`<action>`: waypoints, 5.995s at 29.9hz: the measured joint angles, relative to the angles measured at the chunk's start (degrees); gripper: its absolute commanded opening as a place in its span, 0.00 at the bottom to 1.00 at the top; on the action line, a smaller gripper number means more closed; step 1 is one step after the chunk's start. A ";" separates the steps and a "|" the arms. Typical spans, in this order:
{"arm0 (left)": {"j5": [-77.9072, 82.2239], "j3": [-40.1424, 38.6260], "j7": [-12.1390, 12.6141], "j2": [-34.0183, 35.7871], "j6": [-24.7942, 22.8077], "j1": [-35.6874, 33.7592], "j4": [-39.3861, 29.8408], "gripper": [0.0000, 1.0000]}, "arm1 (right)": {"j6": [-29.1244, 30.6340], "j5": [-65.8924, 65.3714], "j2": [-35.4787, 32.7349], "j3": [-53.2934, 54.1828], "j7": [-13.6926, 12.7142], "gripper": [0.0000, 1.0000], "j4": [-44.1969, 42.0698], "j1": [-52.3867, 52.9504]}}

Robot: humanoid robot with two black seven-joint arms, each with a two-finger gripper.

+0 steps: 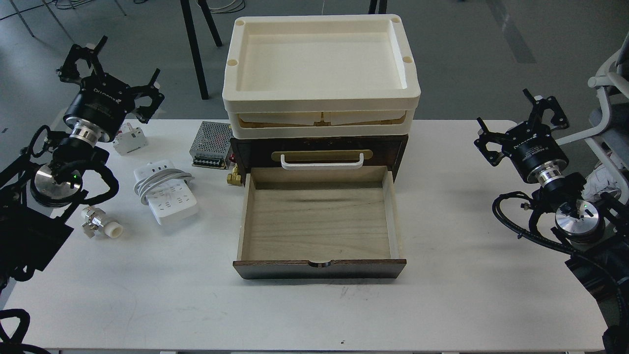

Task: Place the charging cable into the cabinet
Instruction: 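Raise the left gripper and swing it toward the white power strip, then lower the left gripper onto the white power strip and close it, then lift the power strip with its cable up off the table, then carry the power strip over the open drawer and lower it inside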

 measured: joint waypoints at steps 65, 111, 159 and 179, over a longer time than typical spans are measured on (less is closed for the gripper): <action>129.26 47.51 -8.85 7.79 23.49 -13.64 6.84 0.47 | 0.00 -0.14 0.02 -0.60 0.20 1.00 2.53 -1.41; 119.90 46.02 -19.82 37.38 20.66 -38.82 -12.45 0.06 | 0.00 -0.73 0.88 -0.78 0.20 1.00 2.59 -1.41; 122.58 43.30 -5.52 8.25 1.99 -27.44 -41.29 0.07 | 0.00 -0.04 2.12 12.22 7.40 1.00 3.40 -3.82; 122.81 40.87 -3.52 1.87 2.14 -21.15 -29.03 0.19 | 0.00 -0.15 2.13 11.21 7.34 1.00 3.49 -3.96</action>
